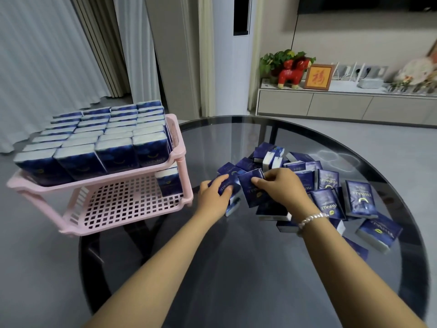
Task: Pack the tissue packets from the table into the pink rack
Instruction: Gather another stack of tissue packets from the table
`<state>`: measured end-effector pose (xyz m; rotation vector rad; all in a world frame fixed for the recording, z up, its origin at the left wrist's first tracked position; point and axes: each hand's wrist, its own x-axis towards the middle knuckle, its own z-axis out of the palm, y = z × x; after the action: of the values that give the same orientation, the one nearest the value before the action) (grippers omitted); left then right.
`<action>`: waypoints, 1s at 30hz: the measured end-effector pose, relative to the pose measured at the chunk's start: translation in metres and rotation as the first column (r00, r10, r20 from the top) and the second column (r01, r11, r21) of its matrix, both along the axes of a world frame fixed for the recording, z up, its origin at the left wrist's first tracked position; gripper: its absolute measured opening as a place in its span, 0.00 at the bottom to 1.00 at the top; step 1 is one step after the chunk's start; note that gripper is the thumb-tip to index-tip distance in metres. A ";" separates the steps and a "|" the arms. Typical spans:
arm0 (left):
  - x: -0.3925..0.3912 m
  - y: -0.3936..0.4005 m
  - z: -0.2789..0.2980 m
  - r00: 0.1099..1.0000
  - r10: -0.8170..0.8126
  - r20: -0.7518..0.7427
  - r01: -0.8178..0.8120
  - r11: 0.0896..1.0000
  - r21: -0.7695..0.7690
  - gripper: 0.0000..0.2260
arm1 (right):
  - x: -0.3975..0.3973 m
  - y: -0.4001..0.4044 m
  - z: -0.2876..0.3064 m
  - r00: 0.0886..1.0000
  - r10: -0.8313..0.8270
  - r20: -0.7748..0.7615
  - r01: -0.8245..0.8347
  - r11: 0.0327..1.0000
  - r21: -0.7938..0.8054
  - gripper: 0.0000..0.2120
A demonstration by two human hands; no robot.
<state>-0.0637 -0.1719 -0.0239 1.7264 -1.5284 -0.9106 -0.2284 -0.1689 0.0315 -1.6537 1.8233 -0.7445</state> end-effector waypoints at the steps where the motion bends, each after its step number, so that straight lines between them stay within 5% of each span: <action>1: -0.002 0.010 0.001 1.000 -0.015 -0.011 0.015 1.000 0.004 0.17 | -0.004 0.009 0.003 0.998 0.006 0.060 -0.007 1.000 0.004 0.15; 12: 0.006 0.104 0.009 0.994 -0.094 -0.062 0.099 0.992 0.078 0.15 | 0.005 0.081 0.005 0.930 0.035 0.365 -0.077 0.992 0.100 0.08; 18: 0.018 0.126 0.012 0.951 0.041 -0.307 -0.028 0.999 0.046 0.17 | 0.024 0.101 -0.010 0.894 0.073 0.442 -0.129 0.987 0.096 0.10; 23: 0.016 0.126 0.015 0.922 0.093 -0.377 -0.074 0.995 0.063 0.22 | 0.044 0.102 -0.016 0.908 0.113 0.403 -0.143 0.989 0.046 0.13; 30: 0.022 0.123 0.011 0.928 0.093 -0.360 -0.089 0.996 0.027 0.13 | 0.033 0.115 -0.016 0.948 0.064 0.313 -0.135 0.968 0.212 0.17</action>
<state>-0.0417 -0.0491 -0.0125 1.5192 -1.1937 -1.1184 -0.1955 -0.0536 0.0157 -1.3842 1.5332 -0.6726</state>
